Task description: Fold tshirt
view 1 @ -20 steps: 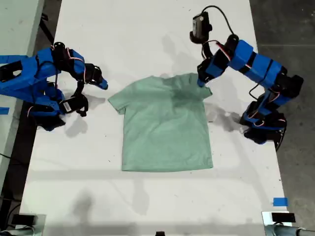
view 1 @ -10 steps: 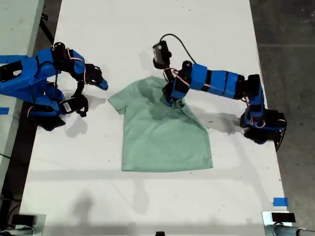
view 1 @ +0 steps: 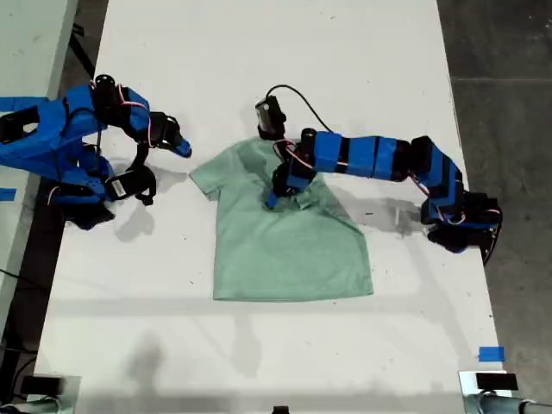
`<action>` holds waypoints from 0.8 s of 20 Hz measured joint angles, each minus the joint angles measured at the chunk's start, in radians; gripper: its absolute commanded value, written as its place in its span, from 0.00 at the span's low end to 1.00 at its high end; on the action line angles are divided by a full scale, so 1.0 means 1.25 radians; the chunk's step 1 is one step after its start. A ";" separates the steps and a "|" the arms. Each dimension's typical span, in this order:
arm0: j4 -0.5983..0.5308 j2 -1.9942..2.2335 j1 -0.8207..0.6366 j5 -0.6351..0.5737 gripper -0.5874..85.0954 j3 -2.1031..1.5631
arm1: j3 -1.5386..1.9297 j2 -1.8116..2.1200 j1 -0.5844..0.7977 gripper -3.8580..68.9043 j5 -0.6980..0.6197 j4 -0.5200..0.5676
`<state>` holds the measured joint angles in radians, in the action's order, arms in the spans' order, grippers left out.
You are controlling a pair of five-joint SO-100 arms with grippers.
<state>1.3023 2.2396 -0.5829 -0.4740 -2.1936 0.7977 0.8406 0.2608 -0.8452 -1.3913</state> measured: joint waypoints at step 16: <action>0.058 -0.007 0.015 0.002 0.33 0.000 | 0.401 0.626 0.061 0.48 -0.079 -0.210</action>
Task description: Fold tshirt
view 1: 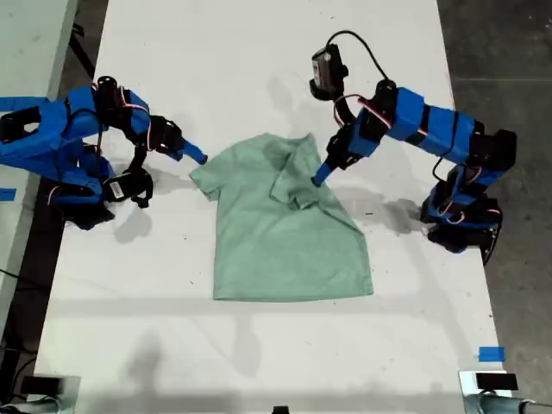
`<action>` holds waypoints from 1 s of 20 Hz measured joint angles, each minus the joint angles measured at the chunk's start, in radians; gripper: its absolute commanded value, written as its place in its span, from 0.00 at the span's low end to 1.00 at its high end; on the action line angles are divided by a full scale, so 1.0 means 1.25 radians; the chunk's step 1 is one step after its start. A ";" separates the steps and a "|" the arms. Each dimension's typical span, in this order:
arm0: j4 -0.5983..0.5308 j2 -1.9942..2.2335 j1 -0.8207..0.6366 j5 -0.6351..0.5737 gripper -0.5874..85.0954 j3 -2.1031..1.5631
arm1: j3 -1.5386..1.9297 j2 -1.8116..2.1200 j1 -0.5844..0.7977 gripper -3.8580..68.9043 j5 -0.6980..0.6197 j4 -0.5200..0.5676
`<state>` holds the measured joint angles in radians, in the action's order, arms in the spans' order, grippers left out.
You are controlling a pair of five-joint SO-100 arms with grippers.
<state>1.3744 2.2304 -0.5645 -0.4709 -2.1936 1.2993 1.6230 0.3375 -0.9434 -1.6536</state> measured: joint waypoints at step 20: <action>-0.285 -0.533 -0.097 -0.038 0.01 -0.036 | 0.234 0.254 0.010 0.44 0.026 0.080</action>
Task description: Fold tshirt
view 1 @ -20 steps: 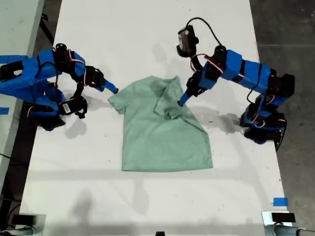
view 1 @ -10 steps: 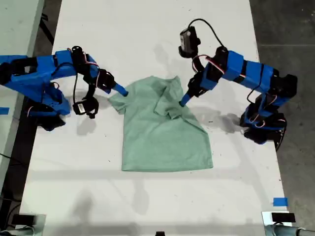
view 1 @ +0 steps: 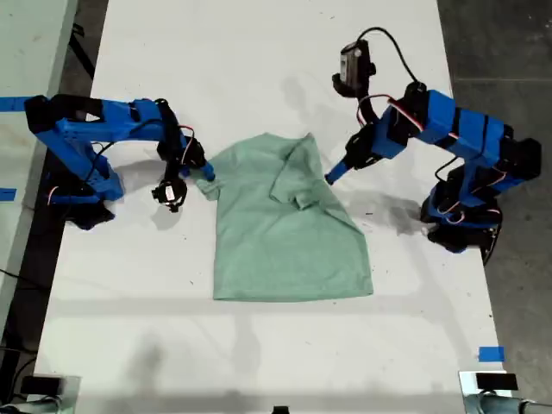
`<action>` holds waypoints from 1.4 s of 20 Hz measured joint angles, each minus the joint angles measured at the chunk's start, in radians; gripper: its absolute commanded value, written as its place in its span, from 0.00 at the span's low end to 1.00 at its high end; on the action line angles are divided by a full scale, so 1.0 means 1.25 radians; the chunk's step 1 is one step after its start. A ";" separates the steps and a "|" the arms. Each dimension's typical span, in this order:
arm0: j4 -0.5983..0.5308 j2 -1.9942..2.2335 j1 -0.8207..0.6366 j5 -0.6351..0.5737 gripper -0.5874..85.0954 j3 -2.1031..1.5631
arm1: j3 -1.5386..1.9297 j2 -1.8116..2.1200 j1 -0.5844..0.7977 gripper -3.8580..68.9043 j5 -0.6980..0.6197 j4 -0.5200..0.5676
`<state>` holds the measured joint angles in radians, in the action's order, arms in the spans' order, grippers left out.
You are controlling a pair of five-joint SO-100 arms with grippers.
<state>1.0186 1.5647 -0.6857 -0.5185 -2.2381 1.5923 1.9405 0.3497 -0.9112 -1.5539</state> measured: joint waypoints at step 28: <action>0.388 -0.416 0.123 0.007 0.01 1.019 | 0.134 0.092 0.022 0.43 0.021 0.029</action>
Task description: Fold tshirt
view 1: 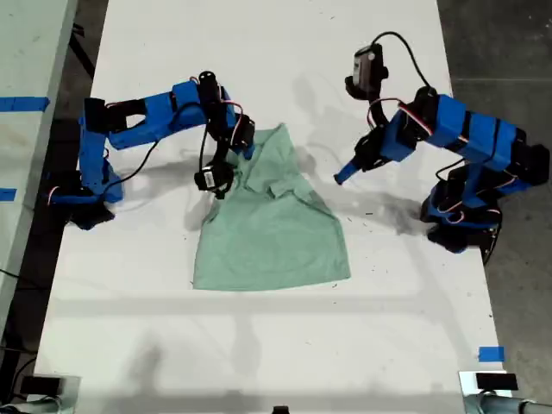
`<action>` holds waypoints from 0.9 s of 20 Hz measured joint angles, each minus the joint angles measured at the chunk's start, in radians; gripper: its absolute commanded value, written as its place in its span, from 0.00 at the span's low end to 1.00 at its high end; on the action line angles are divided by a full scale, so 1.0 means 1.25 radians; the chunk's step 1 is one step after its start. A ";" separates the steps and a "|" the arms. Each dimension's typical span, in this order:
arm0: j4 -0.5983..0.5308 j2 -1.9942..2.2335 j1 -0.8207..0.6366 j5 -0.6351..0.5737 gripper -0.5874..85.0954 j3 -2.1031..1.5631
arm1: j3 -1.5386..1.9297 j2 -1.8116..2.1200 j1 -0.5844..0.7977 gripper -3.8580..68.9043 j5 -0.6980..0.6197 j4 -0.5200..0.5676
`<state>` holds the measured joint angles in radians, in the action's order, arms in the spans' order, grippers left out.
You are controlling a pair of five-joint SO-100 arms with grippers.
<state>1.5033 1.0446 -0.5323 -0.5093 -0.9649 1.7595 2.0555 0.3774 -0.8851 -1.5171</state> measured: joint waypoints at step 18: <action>0.082 0.308 0.101 0.090 0.27 -0.253 | 0.018 0.010 -0.063 0.41 0.048 -0.085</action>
<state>1.6061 1.4297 -0.4065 -0.3973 -1.2809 1.7825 2.0678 0.2991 -0.8253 -1.6230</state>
